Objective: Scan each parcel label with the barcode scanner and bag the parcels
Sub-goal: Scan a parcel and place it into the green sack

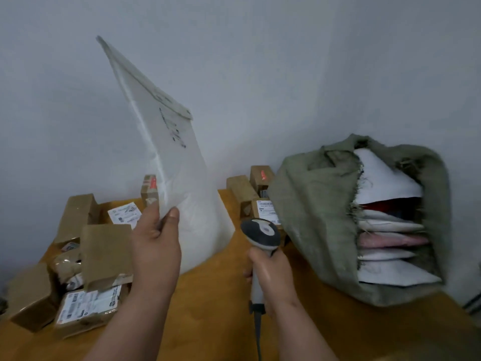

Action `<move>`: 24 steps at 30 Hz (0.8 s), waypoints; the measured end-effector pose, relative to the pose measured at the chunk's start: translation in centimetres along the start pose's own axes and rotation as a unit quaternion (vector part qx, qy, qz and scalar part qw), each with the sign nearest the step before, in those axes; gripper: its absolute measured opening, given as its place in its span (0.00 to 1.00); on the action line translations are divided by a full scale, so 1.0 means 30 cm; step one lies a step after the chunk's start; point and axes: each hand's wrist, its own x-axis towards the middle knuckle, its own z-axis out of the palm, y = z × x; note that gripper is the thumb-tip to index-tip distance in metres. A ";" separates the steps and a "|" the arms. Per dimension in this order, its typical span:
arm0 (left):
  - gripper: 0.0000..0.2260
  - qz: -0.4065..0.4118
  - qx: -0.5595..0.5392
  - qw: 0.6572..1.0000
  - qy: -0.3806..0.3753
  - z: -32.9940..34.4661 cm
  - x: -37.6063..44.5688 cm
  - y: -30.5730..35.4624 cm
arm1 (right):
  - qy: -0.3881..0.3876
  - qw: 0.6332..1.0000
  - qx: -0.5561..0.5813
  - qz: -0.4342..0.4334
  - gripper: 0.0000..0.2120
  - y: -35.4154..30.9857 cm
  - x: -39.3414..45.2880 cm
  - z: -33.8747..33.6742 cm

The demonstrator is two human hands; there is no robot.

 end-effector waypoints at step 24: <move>0.05 -0.085 -0.131 0.948 -0.278 0.883 -0.444 0.320 | 0.305 0.881 0.292 -0.212 0.23 -0.132 -0.149 -1.012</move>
